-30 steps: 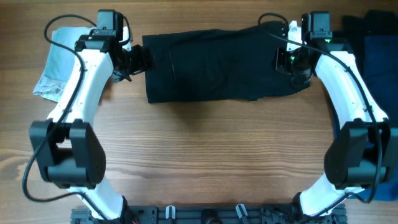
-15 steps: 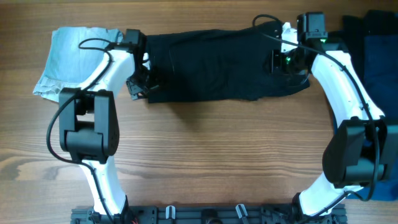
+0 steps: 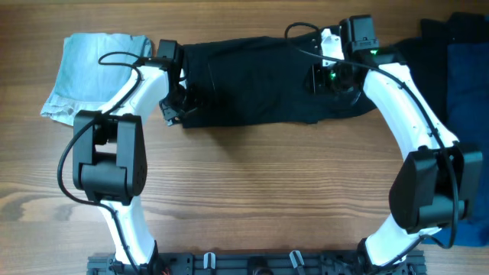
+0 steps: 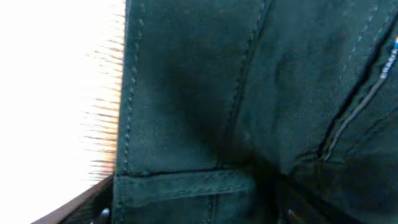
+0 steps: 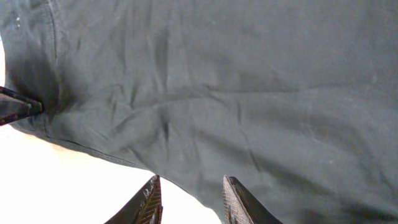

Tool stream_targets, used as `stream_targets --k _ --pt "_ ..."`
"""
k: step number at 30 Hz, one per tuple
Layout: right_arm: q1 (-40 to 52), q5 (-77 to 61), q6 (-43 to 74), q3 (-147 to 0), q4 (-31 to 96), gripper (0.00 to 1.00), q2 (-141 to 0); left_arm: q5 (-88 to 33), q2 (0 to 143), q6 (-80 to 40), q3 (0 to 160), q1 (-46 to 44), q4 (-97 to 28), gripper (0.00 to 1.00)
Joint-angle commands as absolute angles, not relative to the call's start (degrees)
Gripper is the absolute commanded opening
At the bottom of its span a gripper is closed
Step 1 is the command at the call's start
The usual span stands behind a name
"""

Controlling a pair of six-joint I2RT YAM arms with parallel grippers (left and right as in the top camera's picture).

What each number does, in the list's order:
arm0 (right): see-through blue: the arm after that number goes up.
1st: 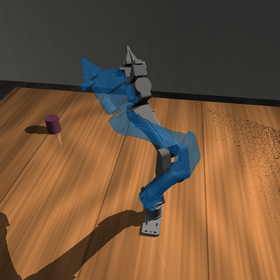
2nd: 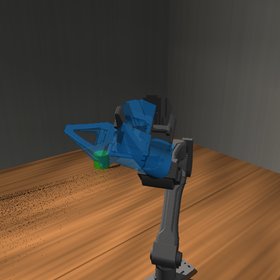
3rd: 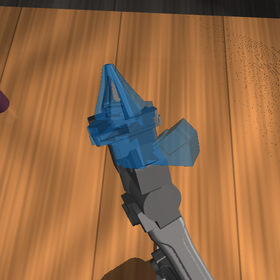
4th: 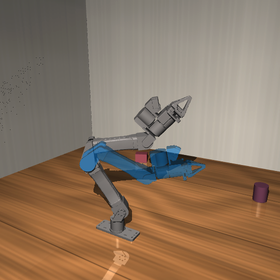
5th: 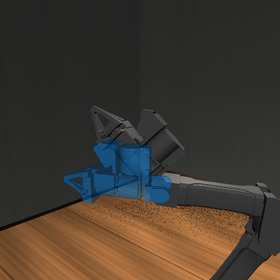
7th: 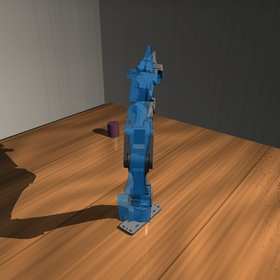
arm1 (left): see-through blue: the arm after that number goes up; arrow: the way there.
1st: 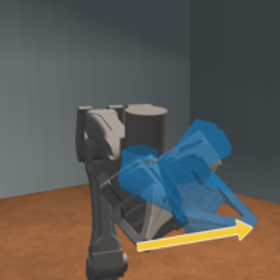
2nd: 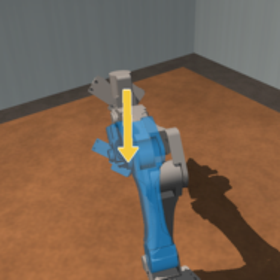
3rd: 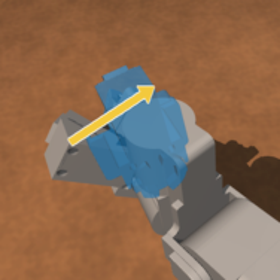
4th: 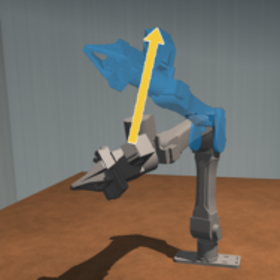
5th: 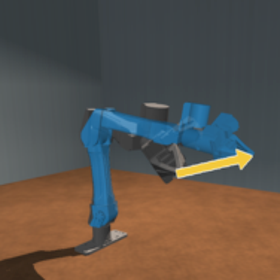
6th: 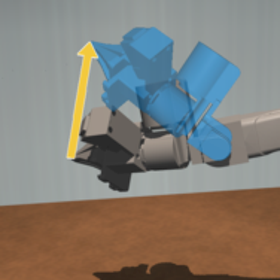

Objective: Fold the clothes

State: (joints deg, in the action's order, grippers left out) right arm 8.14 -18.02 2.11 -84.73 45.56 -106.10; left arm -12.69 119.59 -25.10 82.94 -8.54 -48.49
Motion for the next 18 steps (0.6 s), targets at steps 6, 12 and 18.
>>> stream_targets --k 6,12,18 --pt "10.0 -23.0 6.4 -84.7 43.4 0.08 -107.5 -12.5 122.1 -26.0 79.8 -8.6 -49.1 0.04" --pt "14.4 -22.0 6.4 -84.7 42.8 0.05 -112.1 -9.1 119.8 -24.8 82.1 -8.6 -50.9 0.04" --pt "15.1 -20.4 6.4 -84.7 42.1 0.05 -121.3 -6.9 114.5 -23.0 82.9 -8.6 -51.2 0.04"
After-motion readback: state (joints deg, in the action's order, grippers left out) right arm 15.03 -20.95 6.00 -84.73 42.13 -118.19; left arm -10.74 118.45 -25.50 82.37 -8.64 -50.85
